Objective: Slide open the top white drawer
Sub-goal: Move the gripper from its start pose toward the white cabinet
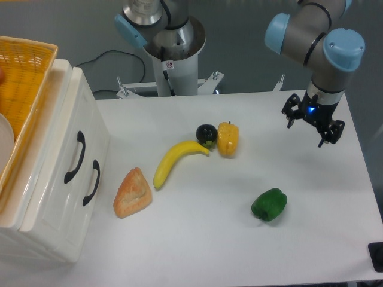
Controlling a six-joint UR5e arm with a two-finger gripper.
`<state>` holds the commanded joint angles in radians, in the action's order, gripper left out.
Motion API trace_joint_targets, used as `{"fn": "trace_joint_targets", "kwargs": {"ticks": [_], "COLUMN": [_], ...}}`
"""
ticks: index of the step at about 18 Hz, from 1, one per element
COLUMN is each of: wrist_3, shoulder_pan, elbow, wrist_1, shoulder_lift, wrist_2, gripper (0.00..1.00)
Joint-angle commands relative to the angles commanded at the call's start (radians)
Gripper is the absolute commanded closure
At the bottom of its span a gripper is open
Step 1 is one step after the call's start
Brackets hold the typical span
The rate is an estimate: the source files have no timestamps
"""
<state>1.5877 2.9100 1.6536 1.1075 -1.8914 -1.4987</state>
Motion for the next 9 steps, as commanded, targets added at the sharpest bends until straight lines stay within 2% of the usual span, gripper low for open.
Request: {"fn": "trace_joint_targets", "kwargs": {"ticks": [6,9], "wrist_3": [-0.018,-0.135], "shoulder_pan": [-0.005,-0.011], "elbow": [0.009,0.029], "wrist_1": [0.000,0.000], "shoulder_lift": [0.002,0.020], "wrist_2": [0.002,0.041], "gripper": [0.00,0.00]}}
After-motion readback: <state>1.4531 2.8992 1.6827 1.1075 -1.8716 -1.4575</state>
